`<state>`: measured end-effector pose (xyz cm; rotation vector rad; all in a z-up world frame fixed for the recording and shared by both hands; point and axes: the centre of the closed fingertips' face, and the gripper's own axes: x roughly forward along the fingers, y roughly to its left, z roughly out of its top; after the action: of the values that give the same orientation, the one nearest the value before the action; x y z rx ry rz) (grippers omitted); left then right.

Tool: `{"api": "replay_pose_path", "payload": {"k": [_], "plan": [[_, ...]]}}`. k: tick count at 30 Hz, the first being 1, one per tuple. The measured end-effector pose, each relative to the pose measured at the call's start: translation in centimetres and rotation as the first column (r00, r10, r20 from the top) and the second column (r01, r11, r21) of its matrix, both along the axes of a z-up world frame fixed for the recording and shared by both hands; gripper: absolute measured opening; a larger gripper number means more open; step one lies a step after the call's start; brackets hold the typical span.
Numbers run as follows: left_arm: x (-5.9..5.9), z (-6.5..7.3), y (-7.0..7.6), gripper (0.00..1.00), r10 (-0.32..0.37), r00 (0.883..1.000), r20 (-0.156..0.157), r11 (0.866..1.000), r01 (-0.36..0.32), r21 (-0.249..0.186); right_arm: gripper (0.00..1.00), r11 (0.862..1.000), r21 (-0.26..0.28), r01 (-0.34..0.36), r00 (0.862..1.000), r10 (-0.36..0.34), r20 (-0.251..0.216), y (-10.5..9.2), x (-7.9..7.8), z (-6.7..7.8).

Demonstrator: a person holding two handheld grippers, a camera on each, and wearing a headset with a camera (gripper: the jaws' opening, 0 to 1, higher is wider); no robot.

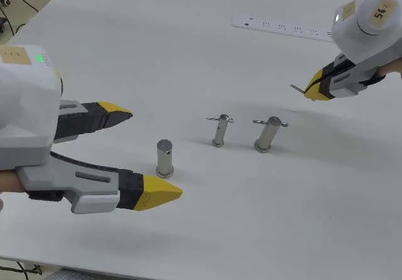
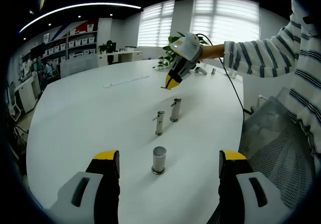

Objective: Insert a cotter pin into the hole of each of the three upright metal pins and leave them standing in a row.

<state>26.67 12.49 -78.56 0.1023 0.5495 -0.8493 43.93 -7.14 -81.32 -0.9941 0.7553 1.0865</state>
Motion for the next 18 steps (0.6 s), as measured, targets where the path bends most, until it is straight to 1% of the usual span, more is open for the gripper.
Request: {"api": "replay_pose_path", "payload": {"k": [4, 9, 12, 17, 18], "plan": [[0.1, 0.0, 0.0, 0.8, -0.008, 1.0, -0.001, 1.0, 0.008, 0.0, 0.02, 1.0, 0.021, 0.001, 1.0, -0.001, 0.017, 0.2, -0.3, 0.7], [0.3, -0.1, -0.1, 0.79, -0.018, 1.0, -0.005, 1.0, 0.018, 0.006, 0.02, 0.999, 0.034, -0.006, 0.999, 0.005, 0.042, 0.4, -0.8, 1.4], [0.4, -0.1, -0.2, 0.77, -0.028, 1.0, -0.004, 1.0, 0.028, 0.008, 0.03, 0.998, 0.056, -0.009, 0.998, 0.006, 0.061, 0.6, -1.3, 2.1], [0.5, -0.3, -0.6, 0.76, -0.046, 0.999, -0.009, 0.999, 0.046, 0.008, 0.03, 0.997, 0.069, -0.021, 0.995, 0.014, 0.094, 0.7, -2.4, 3.3], [0.5, -0.3, -0.7, 0.75, -0.047, 0.999, -0.009, 0.999, 0.048, 0.007, 0.03, 0.997, 0.072, -0.022, 0.995, 0.015, 0.096, 0.7, -2.2, 3.3]]}}
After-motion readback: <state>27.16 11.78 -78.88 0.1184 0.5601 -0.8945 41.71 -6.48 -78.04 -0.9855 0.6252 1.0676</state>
